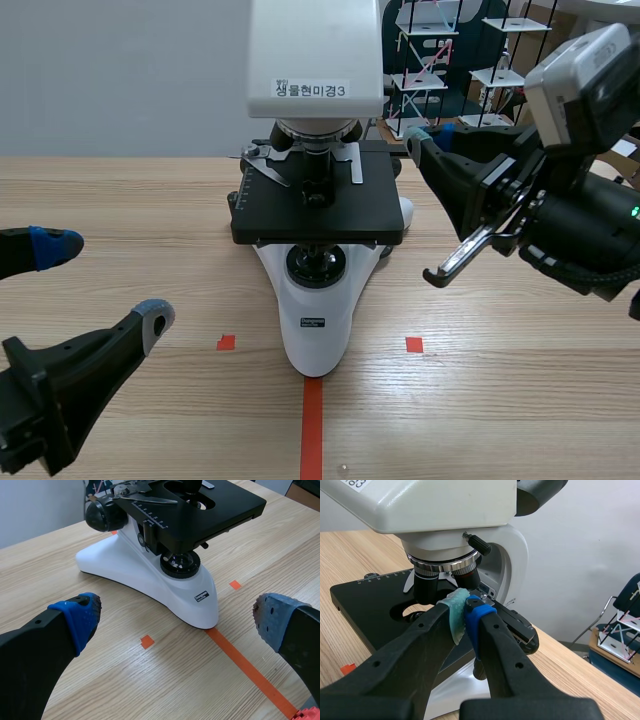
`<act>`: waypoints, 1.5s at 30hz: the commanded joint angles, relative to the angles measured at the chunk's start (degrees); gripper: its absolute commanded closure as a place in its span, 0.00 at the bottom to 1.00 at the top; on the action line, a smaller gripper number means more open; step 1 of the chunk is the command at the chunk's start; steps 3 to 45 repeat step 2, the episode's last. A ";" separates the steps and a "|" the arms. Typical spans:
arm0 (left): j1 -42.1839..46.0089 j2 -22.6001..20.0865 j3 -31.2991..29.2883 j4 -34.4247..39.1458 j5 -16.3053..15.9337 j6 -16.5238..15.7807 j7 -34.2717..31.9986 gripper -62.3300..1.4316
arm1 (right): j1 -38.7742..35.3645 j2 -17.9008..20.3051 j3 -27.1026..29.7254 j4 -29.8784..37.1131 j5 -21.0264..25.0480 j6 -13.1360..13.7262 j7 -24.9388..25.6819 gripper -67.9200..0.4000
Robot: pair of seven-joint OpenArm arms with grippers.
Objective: Point at the revolving nosepiece
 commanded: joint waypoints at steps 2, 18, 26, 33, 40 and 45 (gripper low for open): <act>0.28 0.28 -0.04 1.20 -0.37 -0.04 -0.74 0.00 | 0.70 0.13 -0.07 0.52 0.61 0.02 1.11 0.97; 0.28 0.28 -0.04 1.20 -0.37 -0.04 -0.74 0.00 | 0.70 0.13 -0.07 0.52 0.61 0.02 1.11 0.97; 0.28 0.28 -0.04 1.20 -0.37 -0.04 -0.74 0.00 | 0.70 0.13 -0.07 0.52 0.61 0.02 1.11 0.97; 0.28 0.28 -0.04 1.20 -0.37 -0.04 -0.74 0.00 | 0.70 0.13 -0.07 0.52 0.61 0.02 1.11 0.97; 0.28 0.28 -0.04 1.20 -0.37 -0.04 -0.74 0.00 | 0.70 0.13 -0.07 0.52 0.61 0.02 1.11 0.97; 0.28 0.28 -0.04 1.20 -0.37 -0.04 -0.74 0.00 | 0.70 0.13 -0.07 0.52 0.61 0.02 1.11 0.97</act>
